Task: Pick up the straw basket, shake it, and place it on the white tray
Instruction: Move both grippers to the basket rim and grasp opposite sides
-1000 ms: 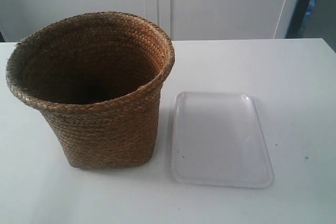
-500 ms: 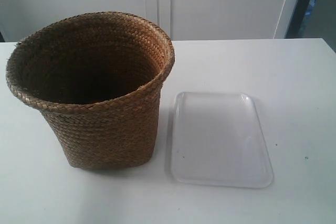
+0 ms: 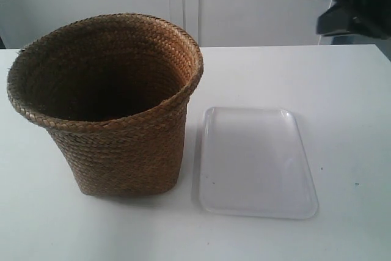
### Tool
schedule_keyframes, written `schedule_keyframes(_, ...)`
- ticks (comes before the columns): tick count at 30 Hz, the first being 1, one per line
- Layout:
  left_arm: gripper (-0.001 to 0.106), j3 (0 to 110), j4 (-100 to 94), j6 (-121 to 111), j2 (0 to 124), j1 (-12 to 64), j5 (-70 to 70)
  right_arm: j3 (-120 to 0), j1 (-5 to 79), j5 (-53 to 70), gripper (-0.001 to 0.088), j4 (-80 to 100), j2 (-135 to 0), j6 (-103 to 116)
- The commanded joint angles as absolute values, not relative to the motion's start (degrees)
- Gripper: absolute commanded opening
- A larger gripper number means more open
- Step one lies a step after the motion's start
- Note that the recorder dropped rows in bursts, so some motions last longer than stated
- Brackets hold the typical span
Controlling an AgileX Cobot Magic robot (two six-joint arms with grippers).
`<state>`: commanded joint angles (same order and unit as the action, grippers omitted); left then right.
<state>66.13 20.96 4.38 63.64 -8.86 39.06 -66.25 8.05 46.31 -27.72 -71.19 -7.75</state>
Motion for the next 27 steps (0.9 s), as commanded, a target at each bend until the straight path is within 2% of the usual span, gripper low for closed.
schedule_keyframes(2,0.006,66.13,24.53,9.65,64.06,-8.86,39.06,-66.25,9.33,45.40,0.0000,-28.83,-73.41,-7.75)
schedule_keyframes(4,0.019,66.13,27.07,12.04,65.08,-8.86,39.06,-66.59,10.80,44.48,0.0013,-29.67,-75.75,-7.87)
schedule_keyframes(6,0.037,66.13,28.22,12.29,66.28,-8.86,39.28,-67.47,12.03,44.76,0.0082,-32.76,-78.07,-9.55)
schedule_keyframes(9,0.063,66.13,28.68,12.44,67.86,-8.86,39.66,-68.65,13.31,45.37,0.0289,-41.67,-80.98,-17.01)
schedule_keyframes(12,0.076,66.13,29.98,12.44,69.60,-8.86,39.66,-69.42,14.27,44.82,0.0554,-46.64,-83.80,-22.77)
schedule_keyframes(14,0.077,66.13,30.76,12.44,70.68,-8.86,40.08,-69.74,14.40,44.22,0.0693,-46.86,-85.58,-22.89)
schedule_keyframes(16,0.077,66.13,30.87,12.44,71.60,-8.86,40.61,-69.80,14.40,44.09,0.0751,-46.86,-87.39,-22.89)
schedule_keyframes(27,0.077,66.13,32.71,14.10,76.05,-8.86,40.14,-70.12,14.40,37.52,0.0749,-55.51,-92.16,-23.47)
